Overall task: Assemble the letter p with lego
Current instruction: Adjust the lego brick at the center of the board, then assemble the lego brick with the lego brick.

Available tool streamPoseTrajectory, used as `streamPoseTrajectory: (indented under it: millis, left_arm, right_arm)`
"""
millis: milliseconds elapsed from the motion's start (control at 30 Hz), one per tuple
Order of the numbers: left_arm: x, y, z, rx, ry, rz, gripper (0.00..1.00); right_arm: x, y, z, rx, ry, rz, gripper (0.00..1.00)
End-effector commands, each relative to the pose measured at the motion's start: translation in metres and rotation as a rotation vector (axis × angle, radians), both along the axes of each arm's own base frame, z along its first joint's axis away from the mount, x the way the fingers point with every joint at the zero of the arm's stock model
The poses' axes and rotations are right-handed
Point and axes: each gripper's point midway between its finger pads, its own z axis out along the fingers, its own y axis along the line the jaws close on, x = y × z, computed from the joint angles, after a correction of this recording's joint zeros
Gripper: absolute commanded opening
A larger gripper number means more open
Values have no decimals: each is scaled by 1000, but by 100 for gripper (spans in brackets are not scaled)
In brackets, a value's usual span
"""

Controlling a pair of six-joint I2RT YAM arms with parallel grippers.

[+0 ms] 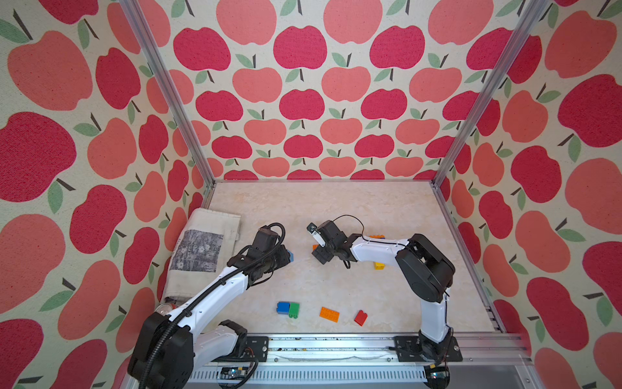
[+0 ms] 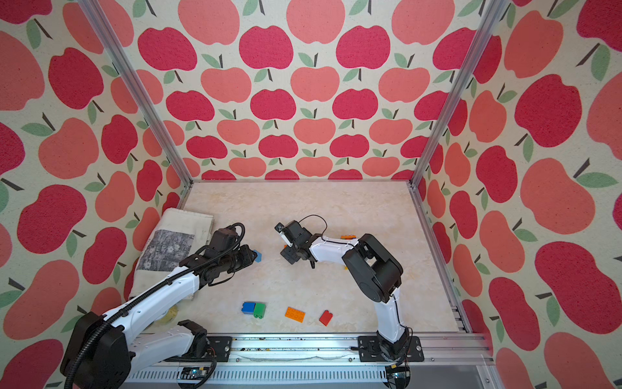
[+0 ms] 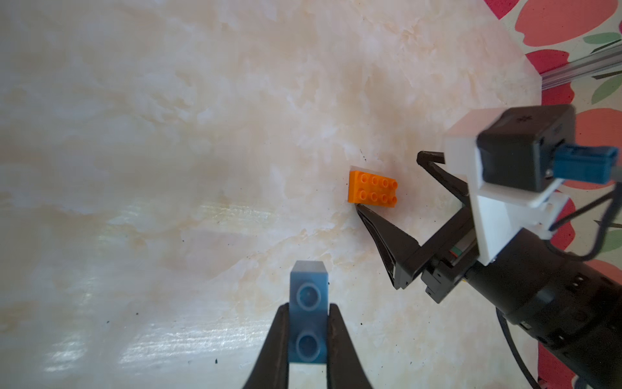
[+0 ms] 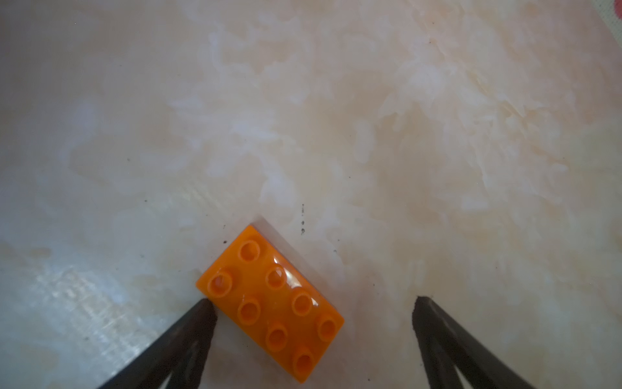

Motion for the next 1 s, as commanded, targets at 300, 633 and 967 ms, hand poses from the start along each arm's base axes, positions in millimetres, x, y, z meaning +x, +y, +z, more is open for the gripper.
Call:
streamPoseTrajectory:
  millis: [300, 633, 967]
  left_arm:
    - [41, -29, 4, 207, -14, -22, 1]
    - [68, -66, -21, 434, 19, 34, 1]
    - [81, -91, -42, 500, 16, 10, 0]
  right_arm:
    - [-47, -32, 73, 257, 46, -1, 95]
    - [-73, -94, 100, 321, -32, -133, 93]
    - [-87, -116, 103, 376, -53, -136, 94]
